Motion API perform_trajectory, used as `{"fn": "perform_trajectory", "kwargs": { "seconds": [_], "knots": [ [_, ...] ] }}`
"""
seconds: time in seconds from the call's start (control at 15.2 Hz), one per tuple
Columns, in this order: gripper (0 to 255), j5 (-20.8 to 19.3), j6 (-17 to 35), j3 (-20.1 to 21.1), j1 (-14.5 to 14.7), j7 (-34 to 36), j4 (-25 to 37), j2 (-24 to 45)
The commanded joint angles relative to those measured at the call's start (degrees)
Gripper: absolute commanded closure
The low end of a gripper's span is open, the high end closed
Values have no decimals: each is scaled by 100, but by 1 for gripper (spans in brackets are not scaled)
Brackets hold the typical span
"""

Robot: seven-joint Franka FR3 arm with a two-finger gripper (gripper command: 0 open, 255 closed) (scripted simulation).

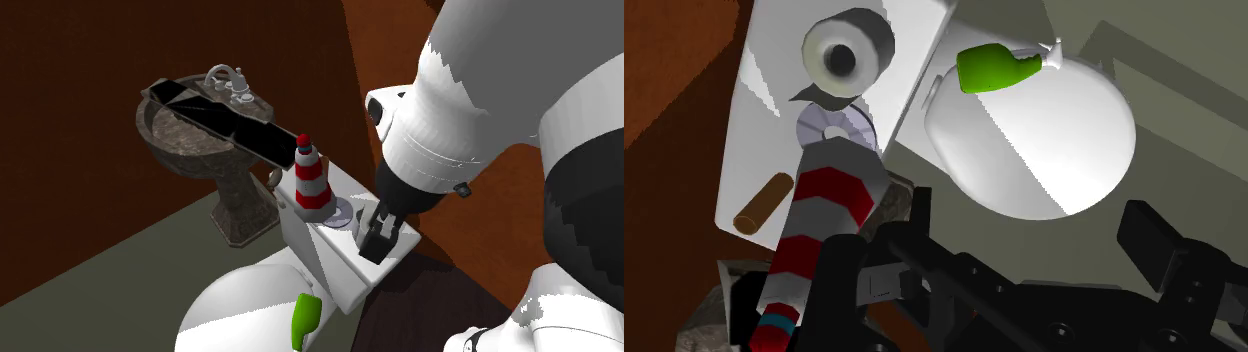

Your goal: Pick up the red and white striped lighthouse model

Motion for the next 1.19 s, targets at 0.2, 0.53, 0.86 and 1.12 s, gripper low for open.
{"fn": "perform_trajectory", "kwargs": {
  "seconds": [0.2, 0.53, 0.86, 1.12],
  "knots": [
    [0, -100, 452, -281, -113, -213, 76, 386],
    [0, -171, 1149, -745, -250, -573, 344, 1122],
    [0, -85, 1745, -1200, -326, -970, 786, 1946],
    [0, 124, 2127, -1556, -352, -1334, 1262, 2656]
  ]
}}
